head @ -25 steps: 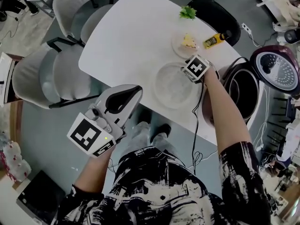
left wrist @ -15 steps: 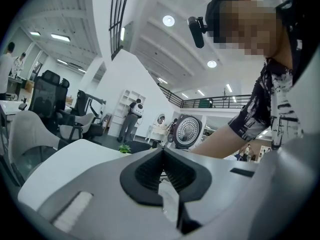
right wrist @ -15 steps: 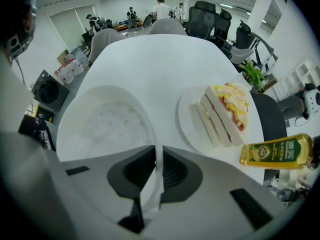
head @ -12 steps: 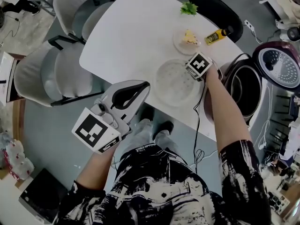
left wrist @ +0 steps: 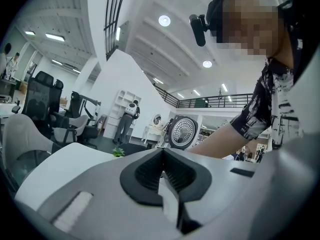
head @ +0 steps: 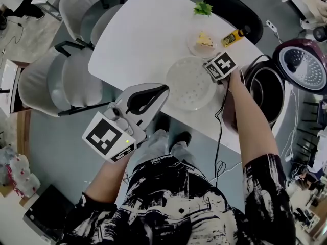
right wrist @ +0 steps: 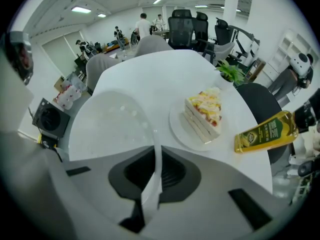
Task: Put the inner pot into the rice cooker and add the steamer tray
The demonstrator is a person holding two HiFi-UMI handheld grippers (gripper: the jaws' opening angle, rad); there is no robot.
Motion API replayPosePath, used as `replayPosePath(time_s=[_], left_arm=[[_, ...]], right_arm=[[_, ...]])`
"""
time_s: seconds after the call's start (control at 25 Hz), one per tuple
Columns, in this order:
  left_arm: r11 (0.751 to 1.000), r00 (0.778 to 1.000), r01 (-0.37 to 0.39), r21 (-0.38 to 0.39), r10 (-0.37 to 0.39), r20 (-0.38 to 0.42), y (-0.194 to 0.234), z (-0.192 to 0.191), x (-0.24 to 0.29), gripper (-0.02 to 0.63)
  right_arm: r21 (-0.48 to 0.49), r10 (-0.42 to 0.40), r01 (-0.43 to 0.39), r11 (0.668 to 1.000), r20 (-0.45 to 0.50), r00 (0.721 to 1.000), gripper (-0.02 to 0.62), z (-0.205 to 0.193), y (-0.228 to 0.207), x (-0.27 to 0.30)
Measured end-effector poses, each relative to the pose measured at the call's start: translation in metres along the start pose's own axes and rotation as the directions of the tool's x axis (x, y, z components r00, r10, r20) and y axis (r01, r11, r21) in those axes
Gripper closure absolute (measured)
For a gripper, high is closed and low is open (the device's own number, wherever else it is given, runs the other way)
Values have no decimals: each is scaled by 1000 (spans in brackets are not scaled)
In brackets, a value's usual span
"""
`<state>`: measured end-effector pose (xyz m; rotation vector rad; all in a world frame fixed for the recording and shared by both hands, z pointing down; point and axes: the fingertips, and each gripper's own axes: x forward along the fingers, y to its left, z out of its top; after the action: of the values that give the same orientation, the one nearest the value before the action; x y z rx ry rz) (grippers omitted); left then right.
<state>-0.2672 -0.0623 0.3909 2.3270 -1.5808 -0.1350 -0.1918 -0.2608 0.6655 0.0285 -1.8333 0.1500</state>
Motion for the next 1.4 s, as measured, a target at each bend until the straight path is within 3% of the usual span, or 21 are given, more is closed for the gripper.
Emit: replayPosePath(time_s=[0.2,0.48,0.64,0.8,0.88,0.96,1.12,1.24,1.32,1.4], left_arm=[[999,1000,25,23,-25,9,-13,15,7,601],[990,993,106,91,-109,36,-46,52,29,601],[979,985,160,125,-168,50,-79,71,46,601],[957,966,244,155,-254,52,-114,84,75,601],[941,951,294,168,-305,46,-132,87,92,601],[927,938,333,174,-344,36,-150,87,107,601],[900,914,398,178,-405,5,-188,80,133,601],[876,892,449,176,-452,-25,-208,71,148,601],[866,883,468,175,-469,-39,-216,65,154,601],[862,878,477,172,-476,-47,-219,61,157,601]], right_arm=[[68,14,-20,997,96,995,594,31,2,-42],[126,-57,30,992,218,974,594,63,-18,-159],[197,-124,75,977,249,961,594,41,-36,-239],[339,-206,109,934,263,943,594,-16,-60,-312],[438,-253,122,890,253,934,594,-59,-72,-339],[552,-294,119,825,241,925,594,-108,-82,-357],[751,-358,105,652,183,916,592,-215,-97,-361],[842,-389,123,525,109,915,594,-282,-98,-338],[875,-393,128,467,76,917,594,-308,-95,-319],[892,-389,127,433,58,920,592,-321,-93,-304]])
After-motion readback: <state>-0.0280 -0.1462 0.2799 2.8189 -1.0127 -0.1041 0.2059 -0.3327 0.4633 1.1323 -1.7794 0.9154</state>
